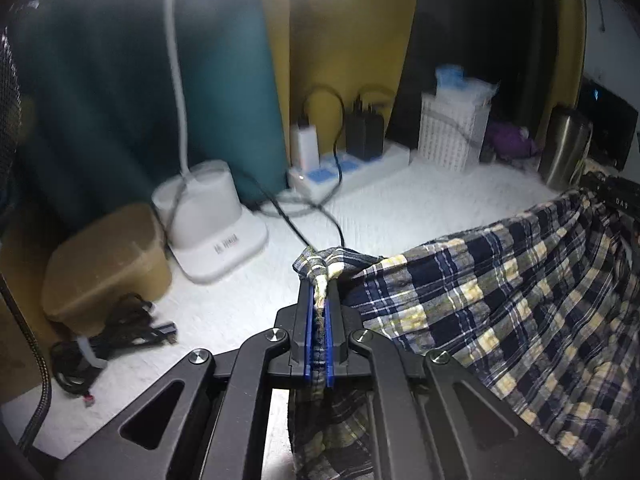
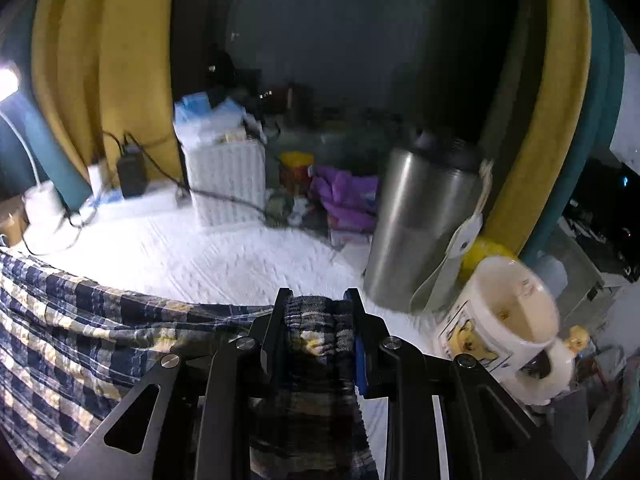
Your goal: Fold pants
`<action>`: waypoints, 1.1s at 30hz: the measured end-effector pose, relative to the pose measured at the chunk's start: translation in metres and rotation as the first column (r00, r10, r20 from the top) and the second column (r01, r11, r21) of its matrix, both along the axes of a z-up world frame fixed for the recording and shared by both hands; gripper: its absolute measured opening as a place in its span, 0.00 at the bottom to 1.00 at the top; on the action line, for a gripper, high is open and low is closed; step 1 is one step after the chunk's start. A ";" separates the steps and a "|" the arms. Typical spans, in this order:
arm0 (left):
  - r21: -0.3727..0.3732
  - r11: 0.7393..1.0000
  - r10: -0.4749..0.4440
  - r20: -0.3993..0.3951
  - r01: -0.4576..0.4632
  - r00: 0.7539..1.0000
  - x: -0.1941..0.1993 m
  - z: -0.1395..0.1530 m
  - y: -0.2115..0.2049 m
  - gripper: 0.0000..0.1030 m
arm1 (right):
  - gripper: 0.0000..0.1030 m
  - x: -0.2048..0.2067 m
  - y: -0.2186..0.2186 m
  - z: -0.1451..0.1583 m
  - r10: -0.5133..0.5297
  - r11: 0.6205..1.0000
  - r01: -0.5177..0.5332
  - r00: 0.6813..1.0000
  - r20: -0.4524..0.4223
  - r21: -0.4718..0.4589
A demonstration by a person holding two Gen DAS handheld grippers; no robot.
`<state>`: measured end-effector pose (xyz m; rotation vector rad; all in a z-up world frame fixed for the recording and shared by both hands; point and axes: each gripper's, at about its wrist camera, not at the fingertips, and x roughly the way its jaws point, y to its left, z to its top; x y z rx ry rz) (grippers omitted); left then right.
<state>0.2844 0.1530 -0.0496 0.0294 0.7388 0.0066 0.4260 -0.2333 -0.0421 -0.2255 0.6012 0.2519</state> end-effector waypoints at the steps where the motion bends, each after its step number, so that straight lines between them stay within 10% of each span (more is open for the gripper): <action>1: -0.001 1.000 0.003 -0.014 -0.003 1.000 0.002 -0.006 -0.001 0.03 | 0.26 0.004 0.002 -0.006 -0.001 1.000 0.001 1.000 -0.018 -0.006; 17: -0.019 0.985 0.166 -0.145 -0.170 0.975 -0.001 -0.044 0.021 0.15 | 0.29 0.024 -0.002 -0.045 -0.044 0.998 0.036 0.985 -0.168 -0.052; 24: -0.014 0.983 0.177 -0.145 -0.181 0.973 -0.005 -0.041 0.023 0.15 | 0.67 0.020 -0.012 -0.043 -0.086 0.995 0.076 0.983 -0.161 -0.069; 31: -0.040 0.986 0.156 -0.128 -0.162 0.979 -0.015 -0.027 0.018 0.15 | 0.70 -0.010 -0.025 -0.024 -0.082 0.995 0.075 0.990 -0.112 -0.070; 33: -0.050 0.986 0.154 -0.117 -0.160 0.981 -0.022 -0.020 0.016 0.28 | 0.70 -0.021 -0.028 -0.018 -0.076 0.995 0.070 0.992 -0.100 -0.069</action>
